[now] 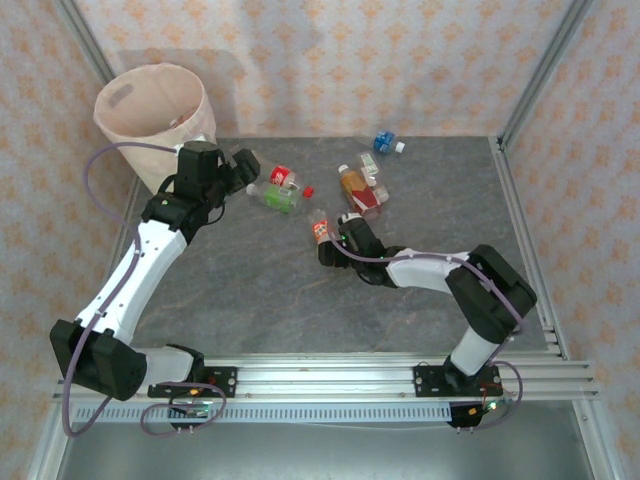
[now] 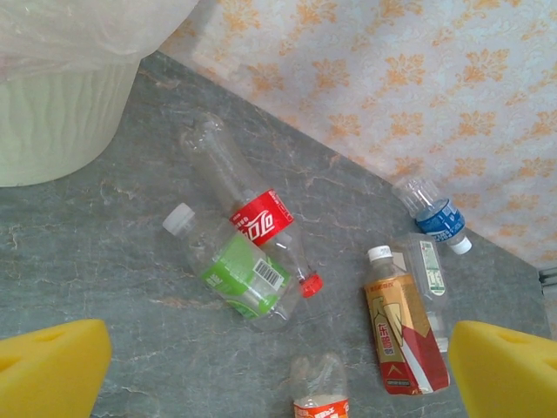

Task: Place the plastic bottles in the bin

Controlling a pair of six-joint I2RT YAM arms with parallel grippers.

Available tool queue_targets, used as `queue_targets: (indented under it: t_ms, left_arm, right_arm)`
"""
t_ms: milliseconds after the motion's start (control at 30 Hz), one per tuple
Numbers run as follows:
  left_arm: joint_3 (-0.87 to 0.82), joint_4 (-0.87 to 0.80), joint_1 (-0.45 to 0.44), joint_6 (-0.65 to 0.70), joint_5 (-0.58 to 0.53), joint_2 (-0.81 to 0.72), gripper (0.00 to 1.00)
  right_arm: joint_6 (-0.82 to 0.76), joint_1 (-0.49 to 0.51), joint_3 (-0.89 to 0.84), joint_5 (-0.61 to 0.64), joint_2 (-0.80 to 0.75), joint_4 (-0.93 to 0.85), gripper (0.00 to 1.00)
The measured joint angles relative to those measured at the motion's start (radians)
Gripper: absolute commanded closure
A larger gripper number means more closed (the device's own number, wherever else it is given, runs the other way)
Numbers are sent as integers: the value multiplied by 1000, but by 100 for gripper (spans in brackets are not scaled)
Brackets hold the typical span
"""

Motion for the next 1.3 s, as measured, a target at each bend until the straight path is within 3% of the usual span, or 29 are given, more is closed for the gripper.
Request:
queue_targets:
  t_ms: [333, 700, 1033, 1300]
  left_arm:
    - [0, 0, 0, 0, 8, 34, 0]
    - [0, 5, 0, 20, 92, 62, 0]
    - [-36, 79, 0, 26, 220, 79, 0]
    - [-64, 169, -1, 22, 349, 85, 0]
  right_arm:
    - [-26, 0, 42, -23, 91, -8, 38]
    - [-48, 1, 35, -31, 100, 6, 69]
    - [-103, 1, -12, -70, -45, 63, 99]
    - [-119, 1, -35, -126, -146, 173, 100]
